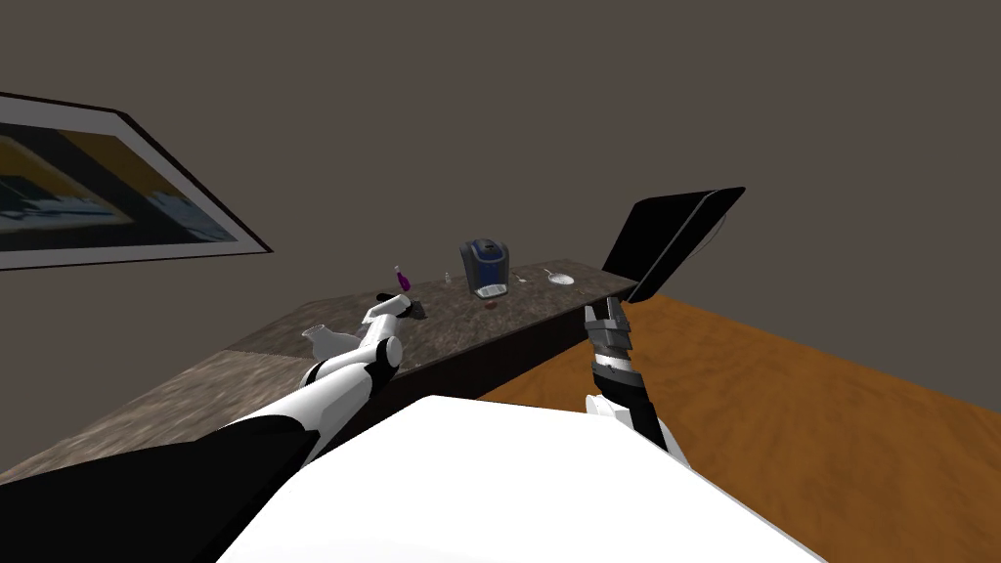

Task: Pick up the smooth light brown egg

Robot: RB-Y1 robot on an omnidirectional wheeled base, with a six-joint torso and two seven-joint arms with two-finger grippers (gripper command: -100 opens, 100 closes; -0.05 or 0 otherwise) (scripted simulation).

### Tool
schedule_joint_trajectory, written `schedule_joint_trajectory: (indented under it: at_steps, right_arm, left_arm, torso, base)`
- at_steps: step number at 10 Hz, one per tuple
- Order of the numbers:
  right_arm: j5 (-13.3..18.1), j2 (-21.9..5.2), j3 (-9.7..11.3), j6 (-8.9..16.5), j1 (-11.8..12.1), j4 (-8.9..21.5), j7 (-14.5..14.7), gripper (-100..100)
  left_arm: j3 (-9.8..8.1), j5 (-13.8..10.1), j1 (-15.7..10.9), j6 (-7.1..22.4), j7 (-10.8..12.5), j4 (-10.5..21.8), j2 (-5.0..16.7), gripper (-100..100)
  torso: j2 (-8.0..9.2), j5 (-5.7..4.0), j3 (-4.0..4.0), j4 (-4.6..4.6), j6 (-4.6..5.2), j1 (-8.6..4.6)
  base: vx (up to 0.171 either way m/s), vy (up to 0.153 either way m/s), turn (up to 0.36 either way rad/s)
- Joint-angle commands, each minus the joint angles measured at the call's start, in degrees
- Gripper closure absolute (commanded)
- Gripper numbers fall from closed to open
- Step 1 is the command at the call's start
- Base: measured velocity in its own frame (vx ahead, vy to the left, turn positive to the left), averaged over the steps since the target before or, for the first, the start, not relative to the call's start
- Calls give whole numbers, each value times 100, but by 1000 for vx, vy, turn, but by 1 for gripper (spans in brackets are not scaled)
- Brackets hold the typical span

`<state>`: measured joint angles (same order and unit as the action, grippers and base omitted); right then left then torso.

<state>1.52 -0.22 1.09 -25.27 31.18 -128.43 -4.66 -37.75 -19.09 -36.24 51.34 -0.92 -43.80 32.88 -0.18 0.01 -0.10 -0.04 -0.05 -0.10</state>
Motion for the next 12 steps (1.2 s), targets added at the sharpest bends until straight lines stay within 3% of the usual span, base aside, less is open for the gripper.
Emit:
schedule_joint_trajectory:
  at_steps: [1, 6, 12]
  right_arm:
    - [0, 0, 0, 0, 0, 0, 0, 0]
    - [0, 0, 0, 0, 0, 0, 0, 0]
    - [0, 0, 0, 0, 0, 0, 0, 0]
  left_arm:
    - [-37, -28, -25, 241, 58, 30, 36, -100]
    - [-126, -122, -162, 949, 240, 196, 163, -100]
    - [-126, -122, -162, 949, 240, 196, 163, -100]
  torso:
    - [0, 0, 0, 0, 0, 0]
    - [-1, -1, 0, 0, 0, -3]
    - [3, 2, 2, 1, -3, 9]
  base:
    - [4, -15, -41]
    - [6, -21, -60]
    - [0, 0, -2]
